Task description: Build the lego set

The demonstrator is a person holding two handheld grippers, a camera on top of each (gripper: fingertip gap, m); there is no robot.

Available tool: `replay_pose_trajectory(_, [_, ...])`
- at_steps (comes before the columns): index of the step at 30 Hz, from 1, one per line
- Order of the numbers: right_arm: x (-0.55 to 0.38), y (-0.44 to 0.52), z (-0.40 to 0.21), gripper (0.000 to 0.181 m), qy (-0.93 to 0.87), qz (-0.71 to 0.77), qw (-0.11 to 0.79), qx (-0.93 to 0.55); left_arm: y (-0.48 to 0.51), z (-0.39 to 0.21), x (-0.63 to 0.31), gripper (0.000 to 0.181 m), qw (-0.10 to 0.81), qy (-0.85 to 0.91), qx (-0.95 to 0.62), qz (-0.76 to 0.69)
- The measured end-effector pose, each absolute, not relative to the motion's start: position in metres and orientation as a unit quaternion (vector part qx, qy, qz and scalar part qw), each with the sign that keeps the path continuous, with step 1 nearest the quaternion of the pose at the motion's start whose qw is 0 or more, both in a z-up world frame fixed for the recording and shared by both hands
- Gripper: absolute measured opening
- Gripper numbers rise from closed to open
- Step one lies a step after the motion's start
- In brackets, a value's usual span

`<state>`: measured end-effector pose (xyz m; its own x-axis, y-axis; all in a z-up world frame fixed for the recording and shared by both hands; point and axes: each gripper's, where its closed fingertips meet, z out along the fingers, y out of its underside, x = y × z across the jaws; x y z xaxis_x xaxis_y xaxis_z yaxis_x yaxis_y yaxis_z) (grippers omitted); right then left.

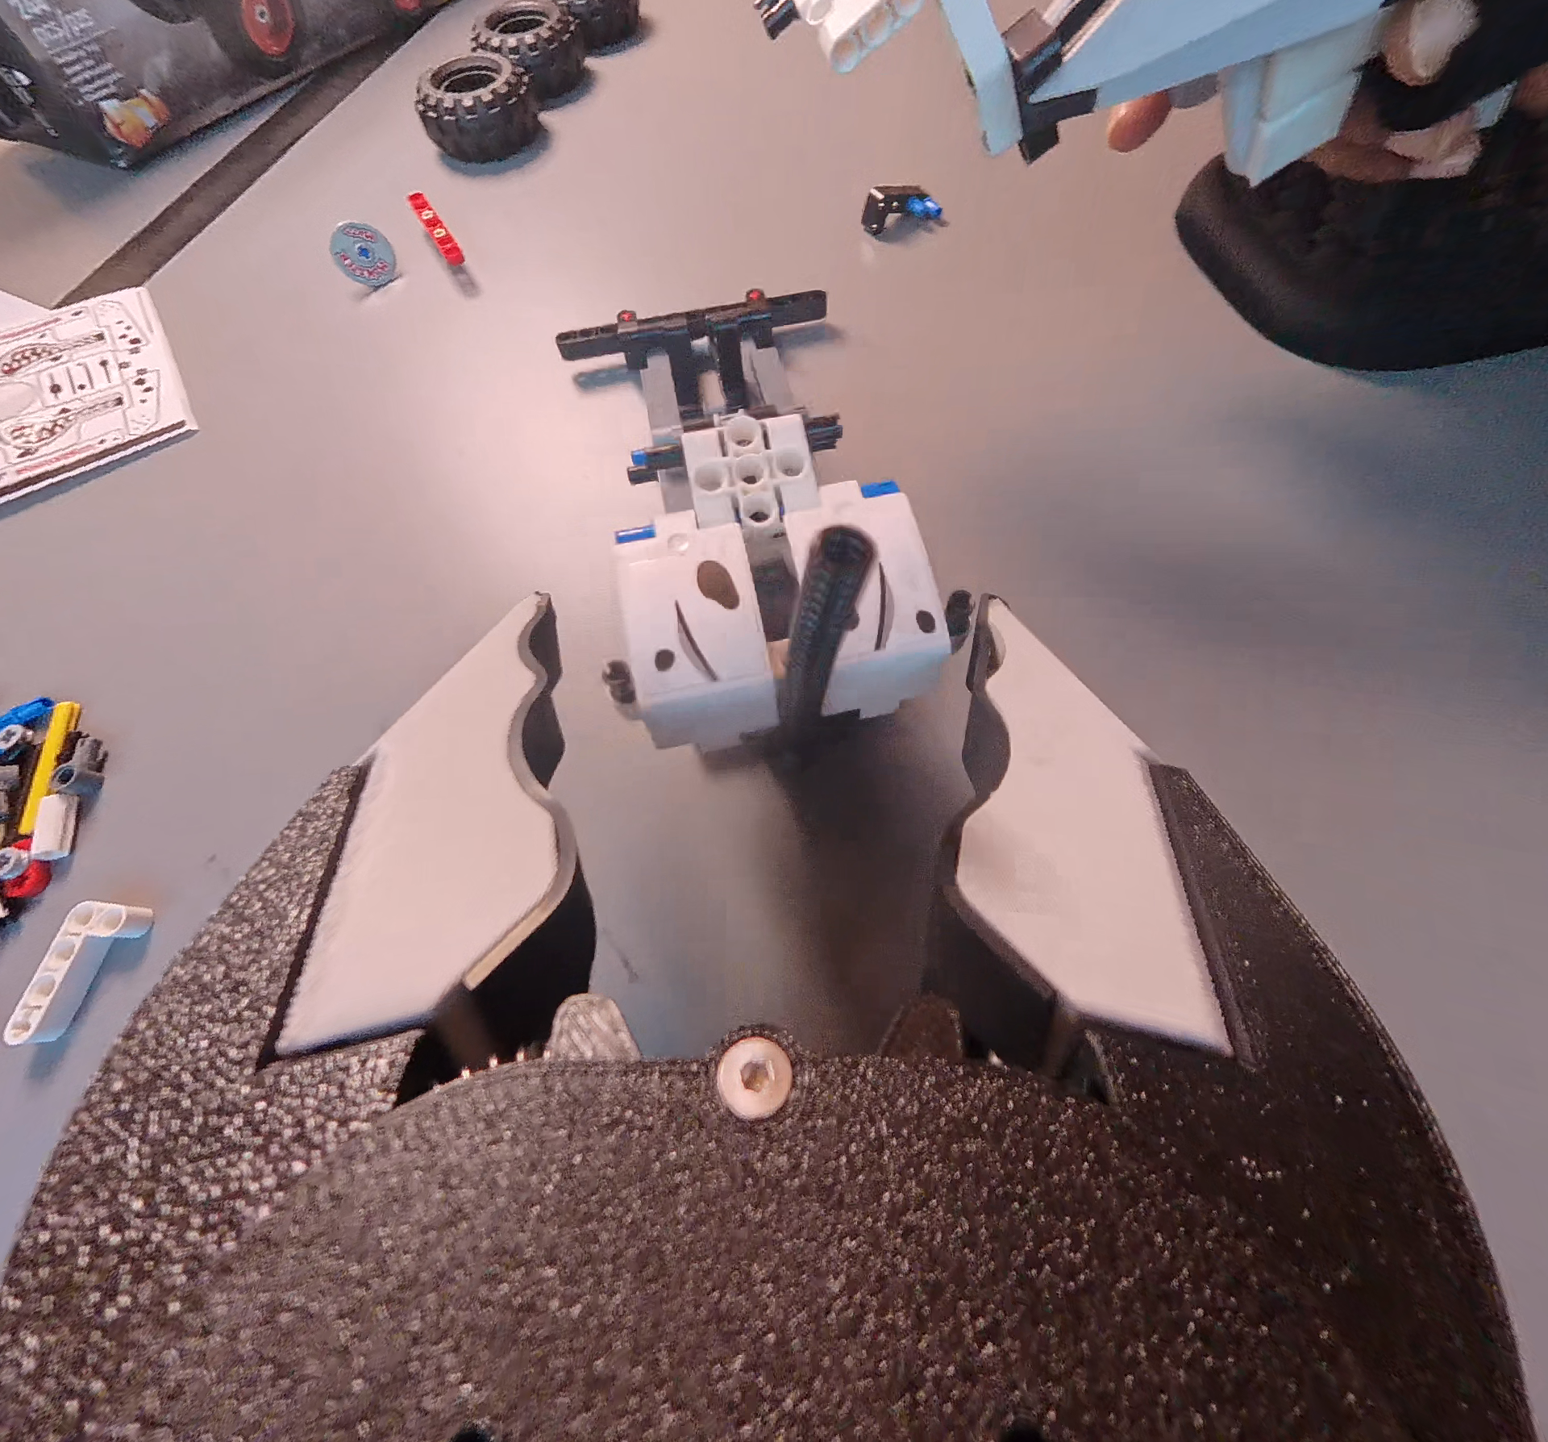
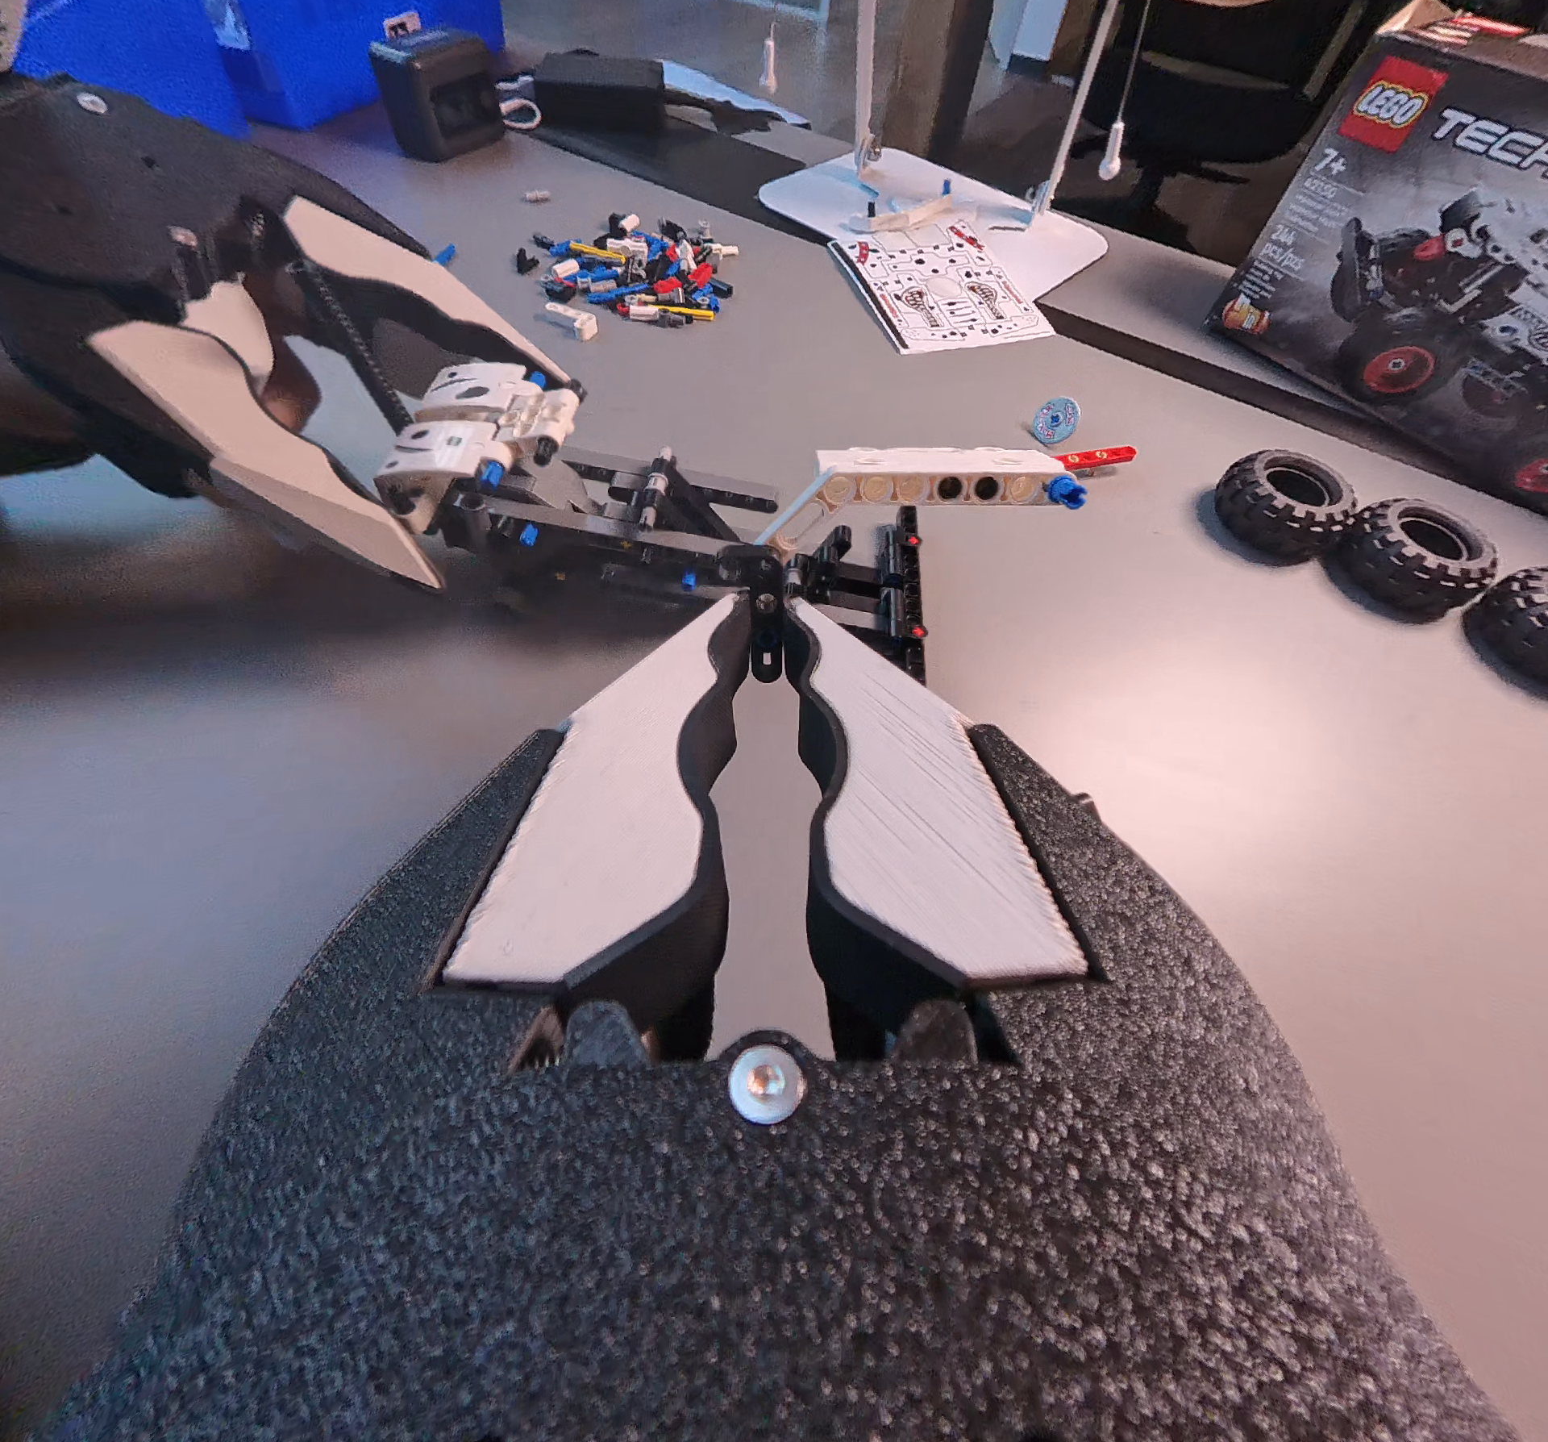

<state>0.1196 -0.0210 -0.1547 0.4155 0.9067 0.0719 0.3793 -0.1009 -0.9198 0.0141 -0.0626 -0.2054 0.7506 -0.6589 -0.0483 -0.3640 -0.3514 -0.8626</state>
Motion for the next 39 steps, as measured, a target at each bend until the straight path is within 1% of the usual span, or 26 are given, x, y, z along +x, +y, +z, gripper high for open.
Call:
replay_pose_trajectory(2, [0.124, -0.019, -0.155, 0.007, -0.478, 0.283, 0.472, -0.685, -0.072, -0.198, 0.016, 0.105, 0.467, 0.331, -0.798, -0.186])
replay_pose_trajectory(5, [0.127, -0.02, -0.158, 0.007, -0.503, 0.282, 0.467, -0.671, -0.084, -0.178, 0.015, 0.105, 0.477, 0.33, -0.779, -0.237])
replay_pose_trajectory(8, [0.126, -0.025, -0.16, 0.007, -0.523, 0.283, 0.462, -0.658, -0.084, -0.158, 0.01, 0.095, 0.506, 0.307, -0.764, -0.259])
replay_pose_trajectory(13, [0.122, -0.048, -0.157, 0.007, -0.579, 0.306, 0.454, -0.605, -0.085, -0.138, 0.013, 0.078, 0.54, 0.314, -0.746, -0.23])
replay_pose_trajectory(15, [0.124, -0.056, -0.163, 0.007, -0.606, 0.307, 0.431, -0.594, -0.089, -0.131, 0.019, 0.074, 0.549, 0.324, -0.735, -0.229])
replay_pose_trajectory(17, [0.131, -0.056, -0.182, 0.007, -0.635, 0.276, 0.391, -0.606, -0.09, -0.129, 0.021, 0.074, 0.549, 0.328, -0.734, -0.228])
replay_pose_trajectory(20, [0.135, -0.051, -0.208, 0.007, -0.655, 0.236, 0.339, -0.633, -0.087, -0.135, 0.017, 0.077, 0.544, 0.321, -0.743, -0.222])
replay_pose_trajectory(24, [0.122, -0.06, -0.217, 0.007, -0.659, 0.254, 0.305, -0.638, -0.082, -0.154, 0.014, 0.091, 0.515, 0.305, -0.77, -0.221])
replay_pose_trajectory(26, [0.119, -0.059, -0.221, 0.007, -0.662, 0.246, 0.302, -0.64, -0.081, -0.164, 0.016, 0.097, 0.5, 0.304, -0.781, -0.217])
replay_pose_trajectory(29, [0.123, -0.056, -0.211, 0.007, -0.662, 0.252, 0.31, -0.634, -0.078, -0.179, 0.021, 0.098, 0.485, 0.301, -0.793, -0.213])
replay_pose_trajectory(31, [0.13, -0.042, -0.191, 0.007, -0.643, 0.265, 0.333, -0.636, -0.074, -0.189, 0.023, 0.095, 0.477, 0.302, -0.801, -0.2])
replay_pose_trajectory(34, [0.152, 0.011, -0.159, 0.007, -0.597, 0.238, 0.387, -0.661, -0.07, -0.202, 0.019, 0.083, 0.463, 0.314, -0.811, -0.169])
replay_pose_trajectory(35, [0.16, 0.031, -0.155, 0.007, -0.585, 0.228, 0.392, -0.673, -0.069, -0.202, 0.018, 0.08, 0.466, 0.317, -0.81, -0.165])
replay_pose_trajectory(37, [0.178, 0.071, -0.168, 0.007, -0.573, 0.193, 0.379, -0.701, -0.069, -0.202, 0.017, 0.08, 0.464, 0.319, -0.809, -0.172])
replay_pose_trajectory(39, [0.192, 0.098, -0.197, 0.007, -0.567, 0.176, 0.34, -0.729, -0.071, -0.202, 0.015, 0.079, 0.462, 0.327, -0.804, -0.18])
